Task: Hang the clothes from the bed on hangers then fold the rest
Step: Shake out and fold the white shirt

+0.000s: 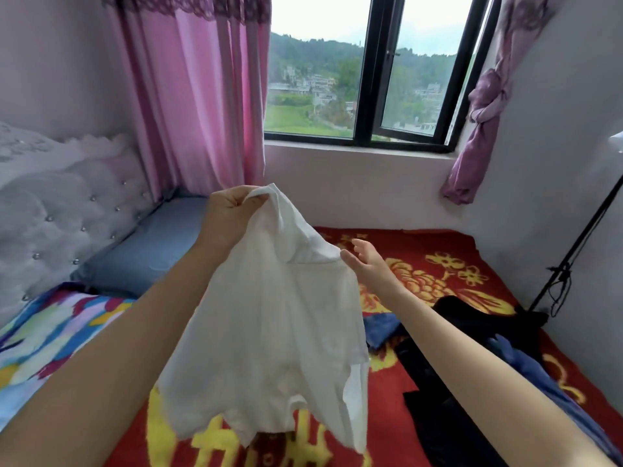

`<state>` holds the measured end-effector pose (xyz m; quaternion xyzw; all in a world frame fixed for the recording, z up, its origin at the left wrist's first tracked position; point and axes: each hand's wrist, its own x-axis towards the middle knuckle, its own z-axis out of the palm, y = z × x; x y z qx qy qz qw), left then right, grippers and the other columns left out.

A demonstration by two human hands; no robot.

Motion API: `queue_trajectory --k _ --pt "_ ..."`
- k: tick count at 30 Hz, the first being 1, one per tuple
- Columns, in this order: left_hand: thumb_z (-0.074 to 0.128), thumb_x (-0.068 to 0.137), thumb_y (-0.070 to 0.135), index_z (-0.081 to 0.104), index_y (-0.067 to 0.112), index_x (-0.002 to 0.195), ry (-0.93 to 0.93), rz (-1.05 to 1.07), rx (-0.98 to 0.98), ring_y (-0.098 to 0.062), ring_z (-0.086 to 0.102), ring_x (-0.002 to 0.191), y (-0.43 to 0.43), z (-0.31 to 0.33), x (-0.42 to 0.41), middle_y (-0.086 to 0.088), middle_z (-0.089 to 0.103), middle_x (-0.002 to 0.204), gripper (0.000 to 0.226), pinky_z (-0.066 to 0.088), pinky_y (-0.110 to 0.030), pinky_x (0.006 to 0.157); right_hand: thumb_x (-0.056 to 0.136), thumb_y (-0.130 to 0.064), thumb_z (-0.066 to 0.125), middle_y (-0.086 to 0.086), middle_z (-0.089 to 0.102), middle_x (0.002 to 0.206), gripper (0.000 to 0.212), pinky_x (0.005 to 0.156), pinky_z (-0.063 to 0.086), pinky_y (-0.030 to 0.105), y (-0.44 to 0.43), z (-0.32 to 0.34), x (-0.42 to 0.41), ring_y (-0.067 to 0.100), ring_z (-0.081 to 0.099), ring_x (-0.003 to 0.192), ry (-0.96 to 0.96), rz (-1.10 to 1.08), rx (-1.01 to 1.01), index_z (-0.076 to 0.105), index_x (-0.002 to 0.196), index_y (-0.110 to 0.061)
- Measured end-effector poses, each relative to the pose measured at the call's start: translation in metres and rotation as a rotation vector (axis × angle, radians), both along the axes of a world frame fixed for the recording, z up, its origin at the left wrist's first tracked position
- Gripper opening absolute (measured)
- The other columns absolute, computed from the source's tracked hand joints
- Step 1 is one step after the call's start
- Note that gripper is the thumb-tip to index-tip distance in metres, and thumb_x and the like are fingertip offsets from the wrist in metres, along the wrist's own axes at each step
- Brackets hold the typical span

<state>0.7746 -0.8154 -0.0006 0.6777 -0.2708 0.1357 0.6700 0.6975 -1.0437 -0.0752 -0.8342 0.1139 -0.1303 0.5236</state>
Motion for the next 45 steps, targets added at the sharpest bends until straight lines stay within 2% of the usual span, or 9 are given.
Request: queue_trajectory --k 3,5,8,11,15,29,34,39,45 --pt "0.061 0.089 0.009 0.07 0.03 0.074 -0.027 -0.069 0.088 0.011 0.056 0.061 -0.004 -0.002 -0.008 0.023 0.067 0.064 0.027 0.043 -0.006 0.06 0.067 -0.051 0.073 -0.002 0.025 0.153 0.103 0.107 0.021 0.027 0.028 0.011 -0.001 0.012 0.023 0.137 -0.12 0.235 -0.211 0.017 0.149 -0.023" --pt "0.061 0.088 0.006 0.071 0.028 0.076 -0.026 -0.107 0.144 0.009 0.059 0.066 -0.006 -0.005 -0.013 0.021 0.069 0.069 0.027 0.045 -0.007 0.065 0.067 -0.032 0.083 -0.003 0.026 0.152 0.108 0.108 0.022 0.027 0.047 0.014 0.003 0.01 0.024 0.136 -0.172 0.323 -0.291 0.013 0.15 -0.023" --pt "0.062 0.086 0.003 0.072 0.025 0.08 -0.048 -0.125 0.197 0.01 0.06 0.069 -0.003 -0.011 -0.017 0.022 0.069 0.069 0.025 0.044 -0.007 0.067 0.074 0.0 0.075 0.001 0.058 0.118 0.064 0.089 0.044 0.019 0.062 0.011 0.01 -0.002 0.055 0.103 -0.271 0.334 -0.083 0.048 0.132 -0.008" --pt "0.064 0.086 0.005 0.071 0.024 0.082 -0.028 -0.059 0.229 0.012 0.056 0.06 0.015 -0.018 -0.013 0.025 0.066 0.062 0.02 0.042 -0.005 0.059 0.079 0.012 0.062 -0.003 0.059 0.064 0.017 0.056 0.04 0.017 0.048 0.021 0.015 -0.008 0.05 0.051 -0.246 0.171 0.118 0.068 0.086 -0.002" --pt "0.069 0.082 0.009 0.07 0.008 0.076 0.065 -0.032 0.283 0.006 0.047 0.047 0.038 -0.03 -0.004 0.019 0.057 0.048 0.007 0.036 -0.007 0.048 0.078 0.004 0.068 -0.012 0.055 0.046 0.021 0.048 0.038 0.014 0.023 0.055 0.022 -0.002 0.048 0.043 -0.253 0.054 0.283 0.062 0.063 -0.009" --pt "0.073 0.077 0.01 0.07 0.01 0.077 0.384 -0.265 0.8 -0.002 0.059 0.062 0.047 -0.104 0.016 0.007 0.066 0.07 0.004 0.047 -0.013 0.06 0.073 0.006 0.067 0.001 0.06 0.058 0.012 0.044 0.04 0.015 0.007 0.166 0.021 -0.001 0.052 0.044 -0.526 -0.055 0.002 0.068 0.07 -0.006" --pt "0.07 0.058 0.035 0.067 -0.001 0.099 0.413 -0.309 0.685 -0.016 0.062 0.084 0.066 -0.089 0.025 -0.006 0.067 0.09 0.055 0.049 -0.028 0.079 0.074 -0.001 0.069 -0.006 0.06 0.053 0.016 0.054 0.046 0.021 -0.041 0.173 0.012 0.008 0.055 0.052 -0.566 -0.26 0.11 0.066 0.066 -0.015" --pt "0.069 0.058 0.025 0.063 0.001 0.091 0.39 -0.23 0.589 -0.02 0.061 0.075 0.076 -0.076 0.042 -0.009 0.065 0.084 0.041 0.051 -0.033 0.072 0.075 -0.001 0.069 -0.014 0.05 0.036 0.023 0.048 0.042 0.02 -0.084 0.171 0.004 0.0 0.047 0.039 -0.606 -0.449 0.216 0.056 0.062 -0.015" --pt "0.07 0.075 0.001 0.047 0.013 0.065 0.244 -0.136 0.897 -0.014 0.046 0.061 0.09 -0.069 0.058 0.0 0.05 0.065 0.027 0.034 -0.025 0.055 0.08 -0.002 0.065 -0.012 0.044 0.031 0.026 0.032 0.032 0.015 -0.113 0.152 -0.006 0.002 0.04 0.029 -0.56 -0.57 0.286 0.05 0.065 -0.016"
